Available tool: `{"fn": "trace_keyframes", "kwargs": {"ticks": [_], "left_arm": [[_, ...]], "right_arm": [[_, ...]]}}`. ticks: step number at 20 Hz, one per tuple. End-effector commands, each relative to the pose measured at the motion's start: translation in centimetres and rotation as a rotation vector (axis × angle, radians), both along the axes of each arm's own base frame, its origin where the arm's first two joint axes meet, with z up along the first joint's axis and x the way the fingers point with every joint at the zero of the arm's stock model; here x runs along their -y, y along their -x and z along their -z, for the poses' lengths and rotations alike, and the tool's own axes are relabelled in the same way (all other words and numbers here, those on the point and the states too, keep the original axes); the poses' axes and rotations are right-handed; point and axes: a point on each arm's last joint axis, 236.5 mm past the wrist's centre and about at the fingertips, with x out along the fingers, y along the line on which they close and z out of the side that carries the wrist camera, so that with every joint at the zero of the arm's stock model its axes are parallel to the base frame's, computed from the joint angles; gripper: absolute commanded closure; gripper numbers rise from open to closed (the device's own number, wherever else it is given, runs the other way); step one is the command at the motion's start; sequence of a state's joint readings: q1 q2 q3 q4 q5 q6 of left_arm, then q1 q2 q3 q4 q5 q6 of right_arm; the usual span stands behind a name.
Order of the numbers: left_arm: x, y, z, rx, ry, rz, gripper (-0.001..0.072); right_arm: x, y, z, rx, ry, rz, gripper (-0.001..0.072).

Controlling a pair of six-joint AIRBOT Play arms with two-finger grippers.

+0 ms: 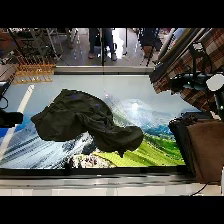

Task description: Fold the clothes and pants, and hang the long-sleeved shirts on hangers.

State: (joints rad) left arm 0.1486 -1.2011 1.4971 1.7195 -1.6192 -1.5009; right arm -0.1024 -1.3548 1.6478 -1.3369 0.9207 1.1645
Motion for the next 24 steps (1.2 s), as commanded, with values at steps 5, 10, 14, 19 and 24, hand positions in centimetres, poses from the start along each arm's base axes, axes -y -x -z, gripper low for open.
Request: {"fn": "trace_keyframes", "kwargs": {"ticks": [5,10,14,19,24], "left_arm": [[0.0,0.0,-0.1,0.001,-0.001,-0.001,0.0685],[0.0,0.0,-0.1,0.001,-0.001,-0.001,0.0685],[0.1,-0.9,-0.2,0.041,0.003,0.005,0.0685],[0.4,-3.9,-1.0,0.162,0.011,0.030,0.0682],[-1.6,-10.1,-2.4,0.406,-0.017,-0.002,0.0126]], "right_arm": [[-0.1,0.0,0.0,0.000,-0.001,-0.001,0.0689],[-0.1,0.0,0.0,0.000,0.000,-0.001,0.0689],[-0.1,0.0,0.0,0.000,-0.001,-0.001,0.0689],[-3.1,0.0,-1.0,0.003,-0.231,-0.004,0.0689],[-5.9,0.7,-2.1,-0.011,-0.385,-0.053,0.0689]]}}
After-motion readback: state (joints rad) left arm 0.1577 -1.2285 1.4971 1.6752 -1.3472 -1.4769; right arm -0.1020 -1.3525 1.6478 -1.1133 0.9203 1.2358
